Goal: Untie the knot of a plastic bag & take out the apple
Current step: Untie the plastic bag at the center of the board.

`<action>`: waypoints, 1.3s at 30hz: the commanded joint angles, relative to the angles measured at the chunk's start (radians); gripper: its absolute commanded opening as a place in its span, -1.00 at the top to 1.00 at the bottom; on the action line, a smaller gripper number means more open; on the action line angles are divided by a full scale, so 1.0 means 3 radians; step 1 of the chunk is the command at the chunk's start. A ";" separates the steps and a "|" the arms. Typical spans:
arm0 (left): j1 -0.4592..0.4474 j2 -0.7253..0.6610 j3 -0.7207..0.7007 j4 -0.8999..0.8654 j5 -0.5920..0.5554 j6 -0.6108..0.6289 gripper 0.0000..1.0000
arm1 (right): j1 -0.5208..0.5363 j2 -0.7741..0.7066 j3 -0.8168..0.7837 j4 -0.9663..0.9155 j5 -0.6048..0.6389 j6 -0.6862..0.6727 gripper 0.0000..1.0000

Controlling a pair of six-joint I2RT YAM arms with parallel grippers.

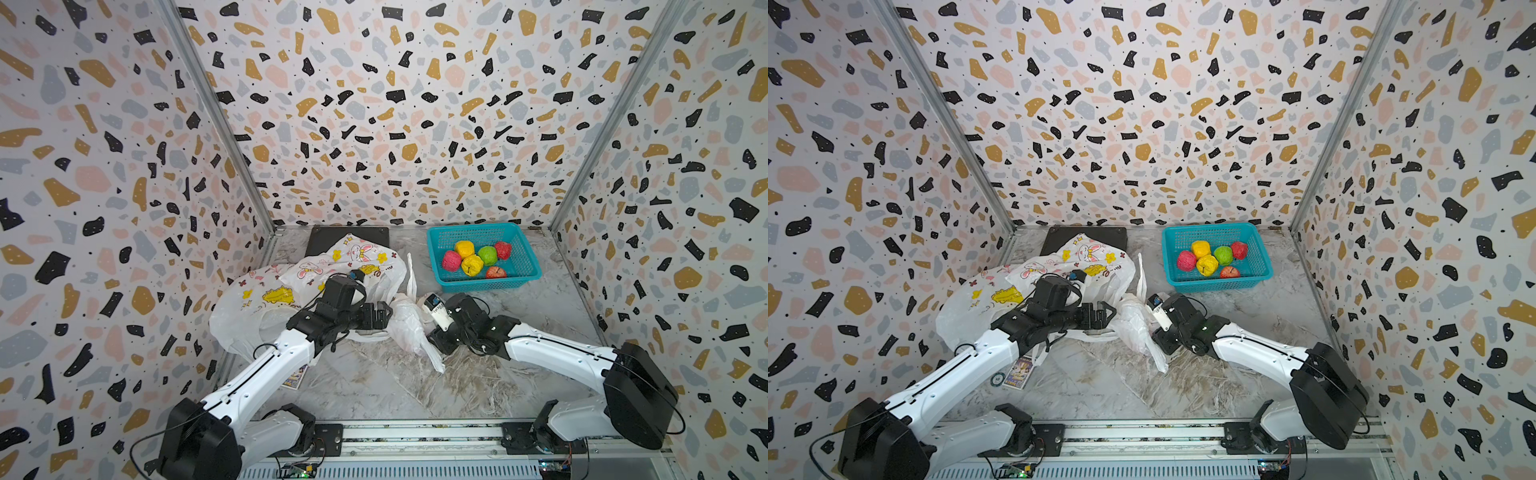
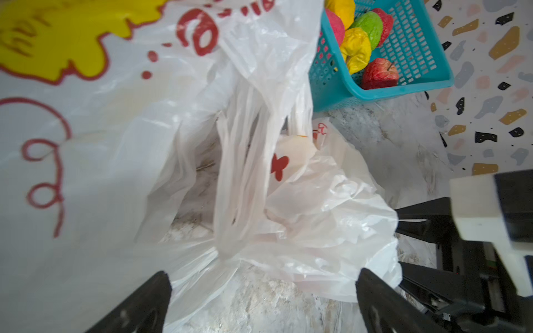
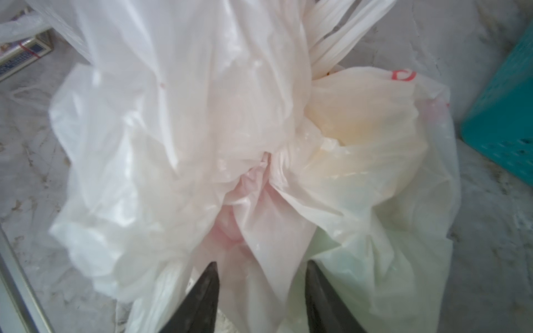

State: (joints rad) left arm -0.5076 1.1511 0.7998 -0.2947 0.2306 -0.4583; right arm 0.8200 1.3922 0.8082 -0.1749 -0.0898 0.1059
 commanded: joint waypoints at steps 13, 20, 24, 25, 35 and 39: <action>-0.0481 0.0776 0.0200 0.0621 -0.0160 0.0021 0.32 | -0.0003 -0.0365 -0.0268 0.0417 -0.0012 -0.0014 1.00; -0.0401 0.0407 0.0195 0.0162 -0.0845 0.0089 1.00 | -0.0293 -0.0750 -0.0442 0.0240 0.0476 0.0331 1.00; -0.0018 0.0052 -0.0074 0.0041 -0.1068 -0.0040 1.00 | -0.0784 -0.0997 -0.0648 0.0123 0.0670 0.0686 1.00; 0.0071 -0.0041 -0.0170 0.0041 -0.1112 -0.0072 1.00 | -0.0926 -0.1038 -0.0707 0.0100 0.0693 0.0772 1.00; 0.0164 -0.0327 -0.0315 0.0072 -0.0719 -0.0029 0.12 | -0.1149 -0.1466 -0.0683 -0.0092 0.0124 0.0584 0.09; 0.0157 -0.0604 -0.0229 0.0068 -0.0615 0.0260 -0.36 | -0.0935 -0.1745 -0.0680 0.0081 -0.0276 0.0292 -0.21</action>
State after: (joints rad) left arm -0.4583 1.0245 0.6834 -0.2779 0.0414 -0.4522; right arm 0.5011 0.9161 0.5922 -0.1616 -0.0803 0.2745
